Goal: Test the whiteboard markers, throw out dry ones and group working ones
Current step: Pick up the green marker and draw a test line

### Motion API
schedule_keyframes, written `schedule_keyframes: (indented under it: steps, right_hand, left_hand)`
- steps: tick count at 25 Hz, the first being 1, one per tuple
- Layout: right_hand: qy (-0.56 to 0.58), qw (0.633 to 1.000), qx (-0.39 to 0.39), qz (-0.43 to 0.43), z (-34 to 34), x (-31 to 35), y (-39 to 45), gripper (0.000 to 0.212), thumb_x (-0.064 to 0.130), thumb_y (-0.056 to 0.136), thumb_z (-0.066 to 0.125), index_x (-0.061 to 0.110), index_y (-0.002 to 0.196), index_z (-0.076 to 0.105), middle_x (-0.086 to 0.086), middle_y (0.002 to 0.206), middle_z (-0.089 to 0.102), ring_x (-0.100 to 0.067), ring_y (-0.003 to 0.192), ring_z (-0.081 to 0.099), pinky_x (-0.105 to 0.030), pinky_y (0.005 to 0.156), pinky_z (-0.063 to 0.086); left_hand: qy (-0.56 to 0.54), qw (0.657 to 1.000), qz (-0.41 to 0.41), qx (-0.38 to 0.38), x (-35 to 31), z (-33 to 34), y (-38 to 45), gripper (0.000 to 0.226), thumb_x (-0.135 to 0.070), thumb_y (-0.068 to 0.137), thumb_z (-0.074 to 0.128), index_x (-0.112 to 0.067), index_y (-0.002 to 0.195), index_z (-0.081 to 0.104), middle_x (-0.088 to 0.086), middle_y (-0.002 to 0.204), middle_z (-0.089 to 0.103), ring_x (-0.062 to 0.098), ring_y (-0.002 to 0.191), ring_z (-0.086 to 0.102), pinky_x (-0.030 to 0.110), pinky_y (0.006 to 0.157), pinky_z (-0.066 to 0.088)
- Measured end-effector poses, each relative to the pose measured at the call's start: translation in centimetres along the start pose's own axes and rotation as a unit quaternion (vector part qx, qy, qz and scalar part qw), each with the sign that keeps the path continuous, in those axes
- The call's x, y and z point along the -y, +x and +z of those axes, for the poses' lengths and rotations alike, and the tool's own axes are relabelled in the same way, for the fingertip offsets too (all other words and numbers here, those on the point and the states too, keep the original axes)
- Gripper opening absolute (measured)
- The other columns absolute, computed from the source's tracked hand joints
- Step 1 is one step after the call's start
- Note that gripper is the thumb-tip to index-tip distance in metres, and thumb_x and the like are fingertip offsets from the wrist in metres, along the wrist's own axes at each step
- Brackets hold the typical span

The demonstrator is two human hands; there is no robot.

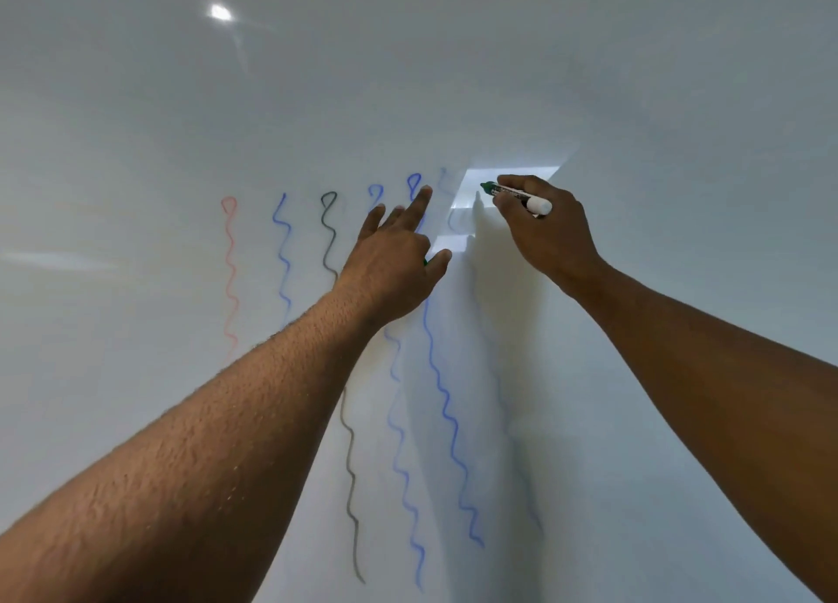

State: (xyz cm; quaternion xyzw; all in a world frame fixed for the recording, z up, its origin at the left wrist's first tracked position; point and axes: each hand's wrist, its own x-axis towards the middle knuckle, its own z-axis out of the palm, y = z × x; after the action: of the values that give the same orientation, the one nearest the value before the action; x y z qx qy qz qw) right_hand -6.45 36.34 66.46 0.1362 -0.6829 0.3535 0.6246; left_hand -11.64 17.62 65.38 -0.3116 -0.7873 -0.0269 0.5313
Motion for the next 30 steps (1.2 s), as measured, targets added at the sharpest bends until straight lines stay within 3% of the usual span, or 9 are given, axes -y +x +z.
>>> schedule_keyframes:
  steps: [2, 4, 7, 10, 15, 21, 25, 30]
  right_hand:
    - [-0.013, 1.0, 0.009, -0.009, 0.3, 0.5, 1.3, 0.029, 0.032, 0.094, 0.056, 0.027, 0.121, 0.066, 0.012, 0.116, 0.069, 0.0, 0.1, 0.059, -0.011, 0.082, 0.043]
    - [-0.039, 0.999, 0.027, -0.026, 0.8, 0.9, 2.6, 0.03, 0.032, 0.095, 0.055, 0.027, 0.122, 0.066, 0.011, 0.12, 0.068, -0.003, 0.105, 0.059, -0.01, 0.081, 0.041]
    - [-0.07, 0.997, 0.015, -0.034, 1.2, 0.9, 4.0, 0.034, 0.04, 0.089, 0.052, 0.029, 0.117, 0.068, 0.01, 0.116, 0.07, -0.01, 0.105, 0.063, -0.023, 0.09, 0.048]
    - [-0.065, 0.998, -0.004, -0.025, 0.7, 0.1, 3.5, 0.036, 0.041, 0.083, 0.049, 0.026, 0.107, 0.072, 0.008, 0.101, 0.074, -0.011, 0.096, 0.066, -0.034, 0.088, 0.053]
    - [-0.055, 0.998, 0.005, -0.026, -0.5, -2.4, -0.6, 0.027, 0.035, 0.085, 0.053, 0.025, 0.098, 0.075, 0.01, 0.095, 0.075, -0.007, 0.085, 0.067, -0.028, 0.076, 0.053]
    - [-0.031, 0.999, 0.007, 0.024, -2.6, -5.3, -6.4, 0.025, 0.043, 0.083, 0.054, 0.032, 0.095, 0.073, 0.012, 0.081, 0.074, -0.007, 0.08, 0.069, -0.036, 0.073, 0.057]
    - [-0.024, 0.999, 0.005, 0.042, -3.2, -6.1, -10.0, 0.02, 0.035, 0.086, 0.055, 0.031, 0.094, 0.073, 0.01, 0.082, 0.075, -0.008, 0.08, 0.069, -0.036, 0.072, 0.057]
    - [-0.039, 0.996, 0.029, 0.076, -4.4, -7.7, -15.3, 0.023, 0.04, 0.086, 0.052, 0.035, 0.096, 0.072, 0.013, 0.085, 0.074, -0.008, 0.074, 0.065, -0.03, 0.064, 0.051]
  left_hand:
    - [-0.003, 1.0, -0.015, 0.002, 0.0, 0.2, 0.5, 0.052, -0.05, 0.099, 0.035, -0.019, 0.057, 0.04, -0.001, 0.161, 0.009, 0.01, 0.126, 0.048, 0.037, 0.12, 0.003]
    - [0.002, 1.0, -0.027, -0.001, 0.1, 0.7, 0.6, 0.054, -0.055, 0.098, 0.033, -0.019, 0.058, 0.042, 0.0, 0.161, 0.011, 0.009, 0.126, 0.047, 0.037, 0.12, 0.004]
    - [0.006, 0.999, -0.036, -0.008, 0.0, 1.3, 0.6, 0.053, -0.058, 0.097, 0.031, -0.018, 0.067, 0.048, 0.001, 0.161, 0.01, 0.011, 0.134, 0.039, 0.035, 0.12, 0.005]
    - [0.006, 0.999, -0.037, -0.014, 0.0, 1.4, 0.6, 0.053, -0.057, 0.098, 0.03, -0.017, 0.068, 0.046, 0.002, 0.162, 0.008, 0.014, 0.137, 0.035, 0.034, 0.12, 0.006]
    - [0.001, 0.999, -0.032, -0.014, -0.1, 1.9, 0.5, 0.052, -0.055, 0.098, 0.031, -0.015, 0.069, 0.047, 0.005, 0.161, 0.008, 0.021, 0.141, 0.029, 0.036, 0.119, 0.009]
    - [0.009, 0.999, -0.032, -0.022, -0.7, 2.3, -0.6, 0.059, -0.056, 0.096, 0.032, -0.009, 0.08, 0.064, 0.008, 0.16, 0.015, 0.024, 0.145, 0.023, 0.039, 0.119, 0.001]
    - [-0.003, 0.999, -0.034, -0.025, -1.3, 3.3, -2.5, 0.052, -0.056, 0.096, 0.033, -0.015, 0.072, 0.053, 0.011, 0.159, 0.018, 0.025, 0.145, 0.021, 0.04, 0.119, -0.003]
    - [-0.015, 0.999, -0.025, -0.031, -2.2, 5.1, -6.0, 0.051, -0.056, 0.095, 0.037, -0.015, 0.067, 0.047, 0.016, 0.156, 0.024, 0.026, 0.144, 0.025, 0.039, 0.118, -0.004]
